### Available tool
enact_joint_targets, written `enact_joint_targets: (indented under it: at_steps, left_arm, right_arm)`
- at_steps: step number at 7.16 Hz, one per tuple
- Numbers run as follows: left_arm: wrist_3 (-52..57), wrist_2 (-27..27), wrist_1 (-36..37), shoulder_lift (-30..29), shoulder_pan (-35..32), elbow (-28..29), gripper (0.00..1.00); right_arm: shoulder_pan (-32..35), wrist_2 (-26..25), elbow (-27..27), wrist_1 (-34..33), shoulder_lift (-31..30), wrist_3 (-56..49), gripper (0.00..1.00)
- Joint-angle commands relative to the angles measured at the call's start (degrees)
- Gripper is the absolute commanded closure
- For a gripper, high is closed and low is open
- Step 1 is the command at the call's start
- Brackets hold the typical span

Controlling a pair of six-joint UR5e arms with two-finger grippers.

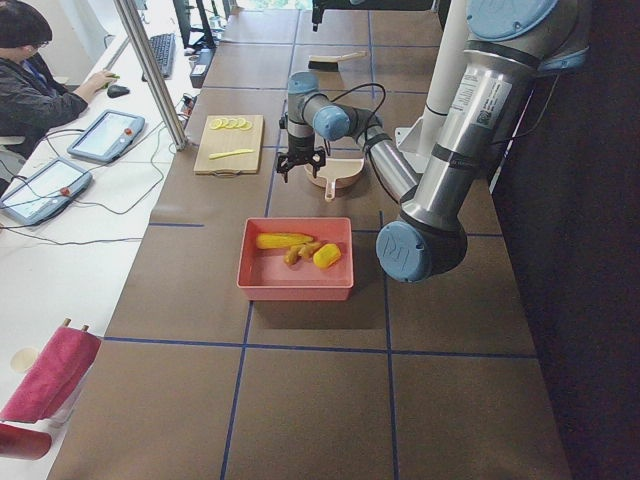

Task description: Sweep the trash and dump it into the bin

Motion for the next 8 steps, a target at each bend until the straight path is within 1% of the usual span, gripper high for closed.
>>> enact_joint_targets:
  at_steps: [1,2,3,4,5,6,8]
  left_arm:
    - [-1.6,-4.9,0.8,0.7,-10.4,2.9,0.00]
    - [-2.5,-6.4,6.1,2.6,-15.7,5.4,0.00]
    - [3.6,-6.6,8.6,8.1,-22.0,5.8,0.00]
    - [6.9,-7.3,8.9,9.9,-28.0,9.0,0.00]
    - [6.7,-11.5,9.1,10.4,-31.1,10.5,0.00]
    - [6.6,-13.8,7.2,10.8,-32.0,13.4,0.00]
    - [6.0,-13.9,5.0,12.4,-32.6,16.3,0.00]
  right_arm:
    - [0.3,0.0,-0.1,0.0,0.4,0.0,0.00]
    - [0.9,0.0,-0.2,0.0,0.4,-0.5,0.00]
    - [1.5,0.0,-0.1,0.1,0.5,-0.6,0.00]
    - [1.6,0.0,-0.1,0.0,0.8,-0.5,0.00]
    - [1.7,0.0,-0.2,0.0,1.0,-0.6,0.00]
    - [2.4,0.0,-0.3,0.1,2.1,-0.7,0.00]
    - [2.5,0.0,-0.3,0.1,2.6,-0.8,0.00]
